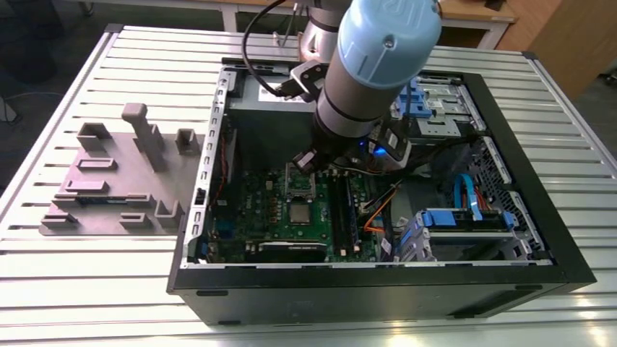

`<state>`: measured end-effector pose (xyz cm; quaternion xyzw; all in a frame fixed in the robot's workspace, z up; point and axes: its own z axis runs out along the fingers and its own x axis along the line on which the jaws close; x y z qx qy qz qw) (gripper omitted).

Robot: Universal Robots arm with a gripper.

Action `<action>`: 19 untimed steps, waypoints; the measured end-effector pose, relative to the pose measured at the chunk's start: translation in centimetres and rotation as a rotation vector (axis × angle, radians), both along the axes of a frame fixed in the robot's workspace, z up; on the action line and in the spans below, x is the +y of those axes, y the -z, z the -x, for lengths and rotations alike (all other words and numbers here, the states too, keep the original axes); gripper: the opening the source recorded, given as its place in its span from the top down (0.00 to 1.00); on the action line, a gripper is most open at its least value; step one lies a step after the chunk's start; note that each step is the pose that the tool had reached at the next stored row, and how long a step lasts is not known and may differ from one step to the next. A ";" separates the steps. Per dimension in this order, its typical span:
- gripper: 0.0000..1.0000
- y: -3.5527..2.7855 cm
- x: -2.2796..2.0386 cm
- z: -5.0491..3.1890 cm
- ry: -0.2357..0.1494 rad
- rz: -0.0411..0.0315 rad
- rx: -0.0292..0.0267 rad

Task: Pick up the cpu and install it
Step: 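Close the cpu cover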

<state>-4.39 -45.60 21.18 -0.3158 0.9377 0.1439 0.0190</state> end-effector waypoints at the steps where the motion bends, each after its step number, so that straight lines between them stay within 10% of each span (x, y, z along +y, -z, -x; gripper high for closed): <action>1: 0.89 -0.06 0.00 0.02 0.000 -0.0002 -0.0001; 19: 0.89 -0.98 -0.10 0.12 0.000 0.0002 -0.0001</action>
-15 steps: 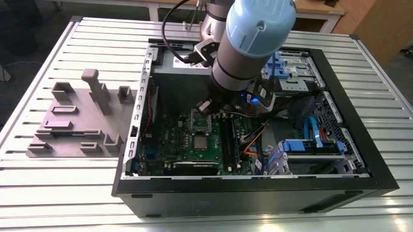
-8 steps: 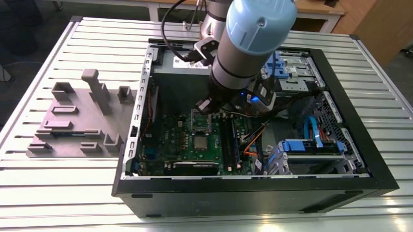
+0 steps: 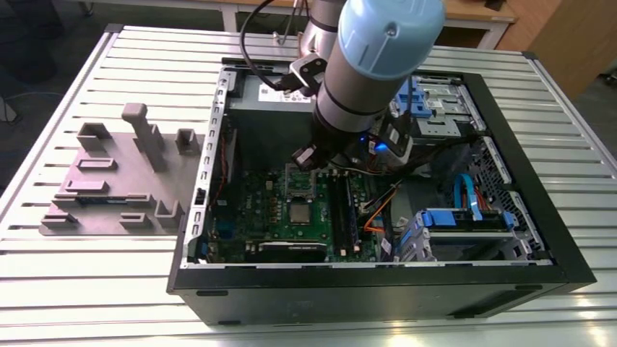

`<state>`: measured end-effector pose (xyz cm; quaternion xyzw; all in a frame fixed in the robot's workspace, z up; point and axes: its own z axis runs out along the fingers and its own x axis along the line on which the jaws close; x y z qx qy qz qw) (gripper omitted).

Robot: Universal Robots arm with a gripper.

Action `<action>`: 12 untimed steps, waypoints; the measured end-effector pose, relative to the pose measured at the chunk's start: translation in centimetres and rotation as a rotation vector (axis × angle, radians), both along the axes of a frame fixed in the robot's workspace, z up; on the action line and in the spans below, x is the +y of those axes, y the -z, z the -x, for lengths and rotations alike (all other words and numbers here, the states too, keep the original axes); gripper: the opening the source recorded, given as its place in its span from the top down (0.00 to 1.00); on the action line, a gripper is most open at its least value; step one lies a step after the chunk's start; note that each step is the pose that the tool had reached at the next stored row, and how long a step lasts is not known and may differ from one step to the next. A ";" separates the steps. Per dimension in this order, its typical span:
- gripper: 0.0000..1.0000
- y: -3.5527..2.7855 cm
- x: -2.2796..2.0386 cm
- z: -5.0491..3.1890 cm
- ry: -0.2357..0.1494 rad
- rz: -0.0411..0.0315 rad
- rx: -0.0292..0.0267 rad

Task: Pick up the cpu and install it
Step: 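Close the cpu cover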

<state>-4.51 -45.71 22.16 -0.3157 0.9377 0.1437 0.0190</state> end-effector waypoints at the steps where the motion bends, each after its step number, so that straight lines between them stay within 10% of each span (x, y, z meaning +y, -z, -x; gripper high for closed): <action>1: 0.89 -0.04 -0.01 0.00 0.000 0.0000 0.0000; 12: 0.89 -0.42 -0.29 0.03 -0.001 -0.0002 -0.0001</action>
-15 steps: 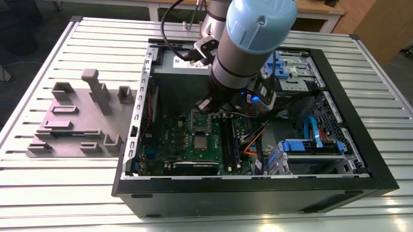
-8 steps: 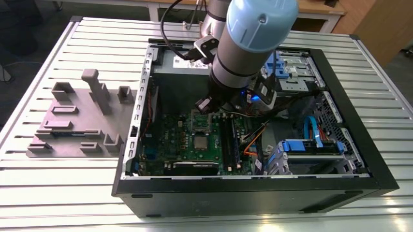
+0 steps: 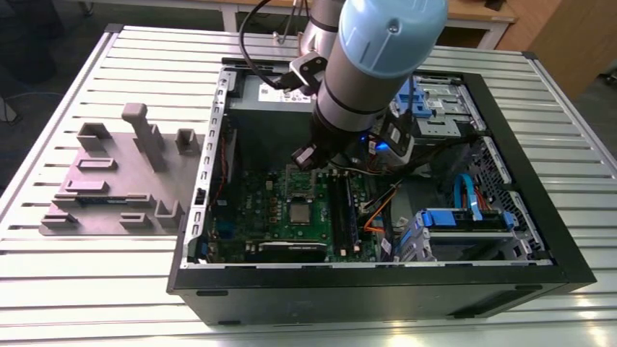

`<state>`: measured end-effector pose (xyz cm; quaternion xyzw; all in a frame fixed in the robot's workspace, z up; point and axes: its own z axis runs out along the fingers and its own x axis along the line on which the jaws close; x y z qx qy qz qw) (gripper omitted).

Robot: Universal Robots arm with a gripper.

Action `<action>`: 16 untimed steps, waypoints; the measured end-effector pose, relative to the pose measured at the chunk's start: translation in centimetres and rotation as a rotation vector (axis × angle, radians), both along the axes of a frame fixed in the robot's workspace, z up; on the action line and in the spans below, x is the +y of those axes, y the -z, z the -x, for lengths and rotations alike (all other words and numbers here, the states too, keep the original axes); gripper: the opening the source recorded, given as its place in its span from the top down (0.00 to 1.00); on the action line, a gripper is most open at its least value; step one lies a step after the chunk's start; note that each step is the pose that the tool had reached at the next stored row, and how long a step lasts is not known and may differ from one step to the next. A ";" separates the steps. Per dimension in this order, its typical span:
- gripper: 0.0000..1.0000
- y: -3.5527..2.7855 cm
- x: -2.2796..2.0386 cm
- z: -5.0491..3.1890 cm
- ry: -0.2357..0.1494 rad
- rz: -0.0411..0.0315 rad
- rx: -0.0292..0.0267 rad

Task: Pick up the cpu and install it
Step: 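Close the cpu cover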

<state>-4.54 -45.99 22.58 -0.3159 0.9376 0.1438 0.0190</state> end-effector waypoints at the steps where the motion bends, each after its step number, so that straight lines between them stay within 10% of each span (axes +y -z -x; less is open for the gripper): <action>1: 0.89 -0.05 -0.02 0.00 0.000 0.0000 0.0000; 16: 0.89 -0.45 -0.31 0.04 -0.002 0.0002 0.0001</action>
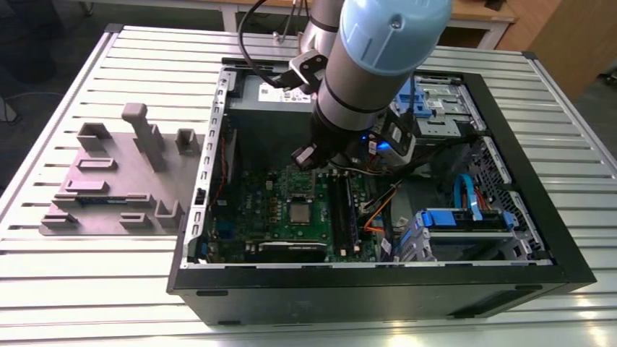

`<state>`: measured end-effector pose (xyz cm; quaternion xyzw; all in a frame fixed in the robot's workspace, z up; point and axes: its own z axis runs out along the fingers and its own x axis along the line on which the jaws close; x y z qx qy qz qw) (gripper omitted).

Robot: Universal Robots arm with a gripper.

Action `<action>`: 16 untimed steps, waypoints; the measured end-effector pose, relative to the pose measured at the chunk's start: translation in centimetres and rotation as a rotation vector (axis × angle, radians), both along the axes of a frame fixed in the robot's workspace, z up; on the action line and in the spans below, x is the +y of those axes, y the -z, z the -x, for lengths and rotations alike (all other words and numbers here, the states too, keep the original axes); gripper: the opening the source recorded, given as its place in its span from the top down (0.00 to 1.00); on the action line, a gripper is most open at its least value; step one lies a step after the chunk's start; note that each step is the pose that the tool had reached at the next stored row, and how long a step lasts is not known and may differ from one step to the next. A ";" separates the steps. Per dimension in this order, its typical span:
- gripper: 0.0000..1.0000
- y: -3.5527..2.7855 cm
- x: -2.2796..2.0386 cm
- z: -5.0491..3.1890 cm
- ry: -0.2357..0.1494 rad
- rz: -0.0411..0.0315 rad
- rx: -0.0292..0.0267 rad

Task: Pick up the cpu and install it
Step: 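Close the cpu cover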

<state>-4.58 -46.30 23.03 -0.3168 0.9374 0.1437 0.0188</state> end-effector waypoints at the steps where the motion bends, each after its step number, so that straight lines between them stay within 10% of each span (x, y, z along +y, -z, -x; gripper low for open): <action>1: 0.89 -0.02 -0.02 0.01 0.000 0.0000 0.0000; 16: 0.89 -0.43 -0.07 0.04 -0.002 -0.0005 0.0000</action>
